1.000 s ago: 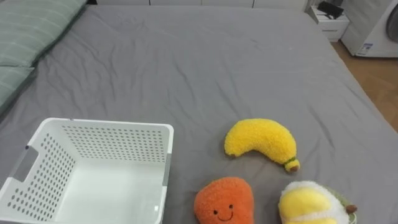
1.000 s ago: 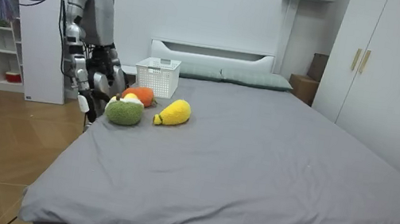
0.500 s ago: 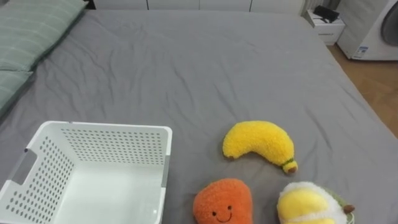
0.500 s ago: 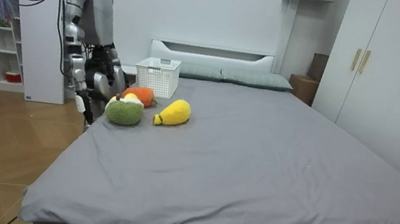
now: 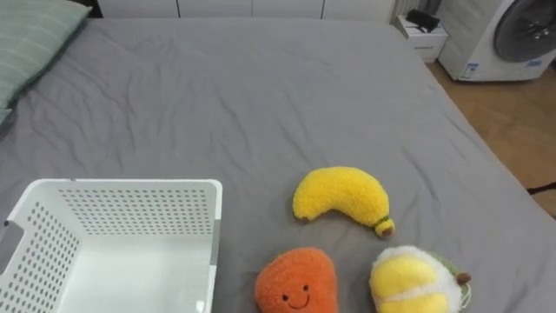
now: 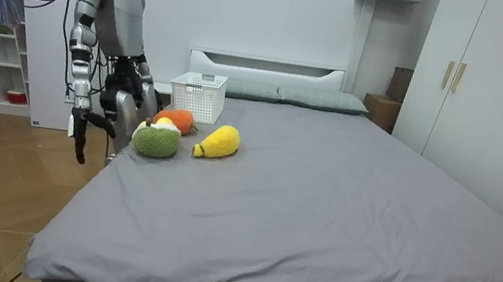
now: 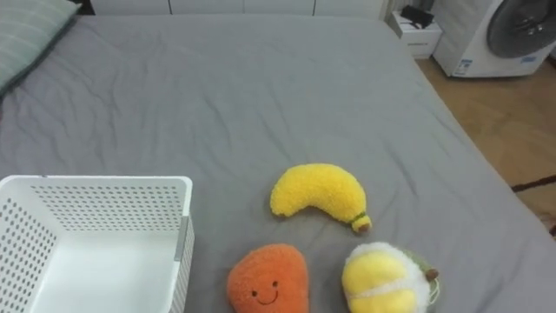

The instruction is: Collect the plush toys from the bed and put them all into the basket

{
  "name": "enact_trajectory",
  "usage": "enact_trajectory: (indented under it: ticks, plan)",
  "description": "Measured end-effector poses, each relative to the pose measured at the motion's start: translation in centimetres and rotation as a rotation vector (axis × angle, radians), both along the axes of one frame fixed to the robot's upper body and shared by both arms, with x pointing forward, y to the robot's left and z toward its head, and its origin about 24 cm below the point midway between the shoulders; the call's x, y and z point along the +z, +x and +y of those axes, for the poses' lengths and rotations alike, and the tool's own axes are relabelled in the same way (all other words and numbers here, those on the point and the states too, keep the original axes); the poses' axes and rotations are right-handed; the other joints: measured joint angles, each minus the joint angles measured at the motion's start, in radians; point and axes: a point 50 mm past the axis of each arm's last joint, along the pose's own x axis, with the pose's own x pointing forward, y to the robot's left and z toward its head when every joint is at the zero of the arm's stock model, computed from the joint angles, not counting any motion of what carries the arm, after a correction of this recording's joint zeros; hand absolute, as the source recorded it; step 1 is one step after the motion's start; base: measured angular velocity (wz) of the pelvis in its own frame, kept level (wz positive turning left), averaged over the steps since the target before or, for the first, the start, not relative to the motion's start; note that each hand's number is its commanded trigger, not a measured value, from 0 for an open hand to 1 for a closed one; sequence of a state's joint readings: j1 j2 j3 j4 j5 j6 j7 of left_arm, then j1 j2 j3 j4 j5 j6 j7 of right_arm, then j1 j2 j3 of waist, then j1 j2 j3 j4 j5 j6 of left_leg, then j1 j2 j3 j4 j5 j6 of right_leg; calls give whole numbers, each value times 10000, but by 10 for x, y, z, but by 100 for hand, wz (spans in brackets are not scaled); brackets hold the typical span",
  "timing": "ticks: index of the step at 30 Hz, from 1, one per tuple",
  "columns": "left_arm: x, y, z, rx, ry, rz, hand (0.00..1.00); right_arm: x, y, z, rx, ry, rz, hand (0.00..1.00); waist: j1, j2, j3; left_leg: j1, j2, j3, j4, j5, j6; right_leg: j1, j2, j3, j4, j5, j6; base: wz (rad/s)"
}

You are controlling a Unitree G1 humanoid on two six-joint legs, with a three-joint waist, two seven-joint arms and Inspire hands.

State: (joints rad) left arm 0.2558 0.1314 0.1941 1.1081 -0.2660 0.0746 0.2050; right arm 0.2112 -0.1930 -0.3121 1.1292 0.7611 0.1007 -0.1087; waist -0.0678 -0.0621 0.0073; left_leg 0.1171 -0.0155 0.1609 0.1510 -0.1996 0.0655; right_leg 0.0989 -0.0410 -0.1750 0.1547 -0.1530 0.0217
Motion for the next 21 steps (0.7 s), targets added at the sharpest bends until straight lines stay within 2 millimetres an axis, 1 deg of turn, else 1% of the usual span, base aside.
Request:
enact_trajectory:
  ticks: [1,2,3,5,6,7,8,9,10,11,12,14,17,21]
  plan:
    - [0,-2,1,-31,25,85,0,6,14,-13,52,-590,-308,0,-107,-28,5,-3,-2,4,0,0,1,2,-1,-5,-17,12,6,0]
    - [1,-3,2,-194,85,150,0,11,24,-22,38,-1087,-542,0,-123,-75,8,-4,-1,11,-2,0,1,-3,-1,-4,-20,13,7,0]
    - [1,-3,3,-283,118,168,0,14,29,-25,181,-1343,-569,0,-110,-104,7,-13,1,11,-5,2,-2,-18,1,-7,-16,12,6,0]
    - [2,-1,5,-437,188,124,0,27,53,-36,955,-2413,-1004,0,-108,-136,4,-123,11,8,4,10,-12,-135,9,-9,-14,23,-7,0]
    - [2,-1,5,-447,184,120,0,31,59,-38,1146,-2672,-1162,0,-104,-135,-3,-164,12,9,4,13,-13,-165,10,-8,-16,26,-9,0]
    - [2,0,5,-474,177,115,0,39,72,-41,1545,-3178,-1446,0,-109,-81,-34,-178,18,8,8,17,-19,-205,18,-5,-16,44,-14,0]
    - [2,0,5,-501,152,98,0,48,83,-43,2060,-3749,-1632,0,-75,-78,-58,-184,17,10,16,30,-31,-246,20,-10,2,51,-17,0]
    - [2,0,5,-508,105,75,0,52,89,-44,2312,-4042,-1743,0,-60,-136,-54,-191,16,11,6,32,-32,-253,22,-9,21,55,-16,0]
    - [2,1,5,-548,28,37,0,61,101,-46,2719,-4595,-1971,0,-56,-103,-56,-207,19,10,-2,35,-36,-284,30,-3,41,61,-20,0]
    - [2,2,5,-661,43,14,0,68,113,-46,3083,-5100,-2169,0,-50,-103,-41,-221,27,26,-17,38,-42,-311,34,-7,59,61,-21,0]
    - [2,3,5,-712,55,3,0,72,118,-46,3251,-5314,-2292,0,-48,-108,-27,-226,31,50,-24,39,-45,-324,34,-17,67,60,-21,0]
    - [3,4,5,-819,53,-56,0,92,140,-44,3882,-6261,-3013,0,-50,-96,-25,-337,34,41,-26,41,-51,-478,20,-31,163,27,-41,0]
    - [3,5,6,-843,31,-153,0,109,155,-42,4377,-7072,-3548,0,-5,-134,-12,-354,35,40,-27,44,-56,-483,23,10,148,27,-42,0]
    - [3,7,5,-890,-40,-244,0,126,166,-40,4938,-7886,-4038,0,76,-125,-12,-368,35,53,-44,46,-56,-460,31,65,155,29,-42,-2]
